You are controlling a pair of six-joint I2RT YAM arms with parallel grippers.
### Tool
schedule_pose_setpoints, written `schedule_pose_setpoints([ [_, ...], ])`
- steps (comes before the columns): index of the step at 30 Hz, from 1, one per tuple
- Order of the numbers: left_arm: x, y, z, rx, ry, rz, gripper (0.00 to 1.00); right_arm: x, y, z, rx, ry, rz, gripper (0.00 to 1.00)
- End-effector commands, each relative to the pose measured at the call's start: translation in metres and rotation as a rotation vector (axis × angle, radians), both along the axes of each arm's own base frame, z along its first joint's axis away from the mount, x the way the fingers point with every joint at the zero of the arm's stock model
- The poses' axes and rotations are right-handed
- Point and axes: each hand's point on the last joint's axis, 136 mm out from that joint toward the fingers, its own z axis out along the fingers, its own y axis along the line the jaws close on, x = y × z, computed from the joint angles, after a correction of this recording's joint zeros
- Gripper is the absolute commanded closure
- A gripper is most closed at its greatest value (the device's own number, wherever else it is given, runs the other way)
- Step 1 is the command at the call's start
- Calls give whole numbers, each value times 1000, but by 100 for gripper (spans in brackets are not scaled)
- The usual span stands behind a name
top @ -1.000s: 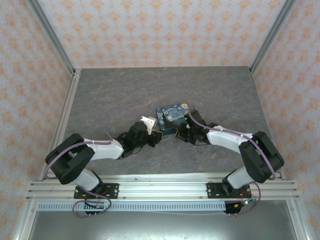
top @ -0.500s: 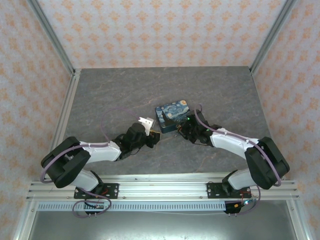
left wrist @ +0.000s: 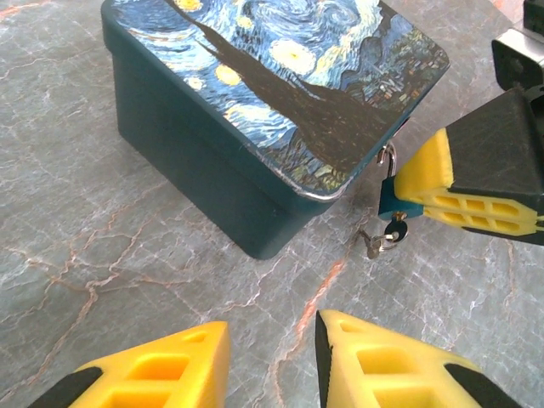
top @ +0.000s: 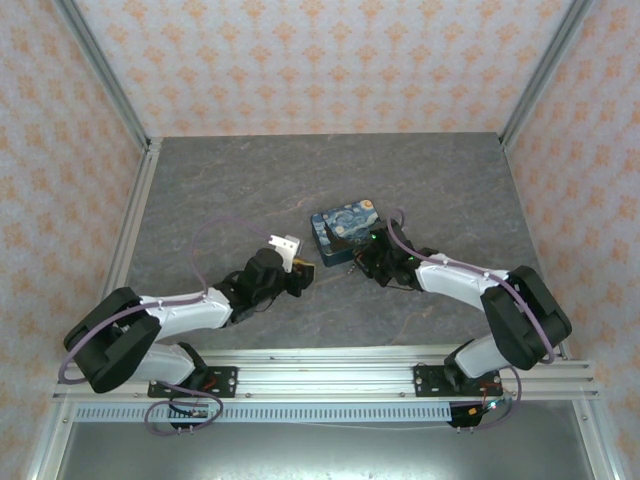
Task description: Unlock a padlock with a key
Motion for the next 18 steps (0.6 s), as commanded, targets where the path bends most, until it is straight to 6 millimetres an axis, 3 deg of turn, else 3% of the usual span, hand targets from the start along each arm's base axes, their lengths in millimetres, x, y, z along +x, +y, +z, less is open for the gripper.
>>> schedule_pose_setpoints([
  [1, 0, 10, -2, 31, 14, 38, 67, 19, 5, 28, 34, -95, -51, 100],
  [11, -5, 24, 17, 74, 25, 79, 66, 23, 3, 36, 26, -148, -95, 100],
  [18, -10, 36, 16, 75, 25, 112, 66, 26, 10, 19, 29, -118, -84, 100],
])
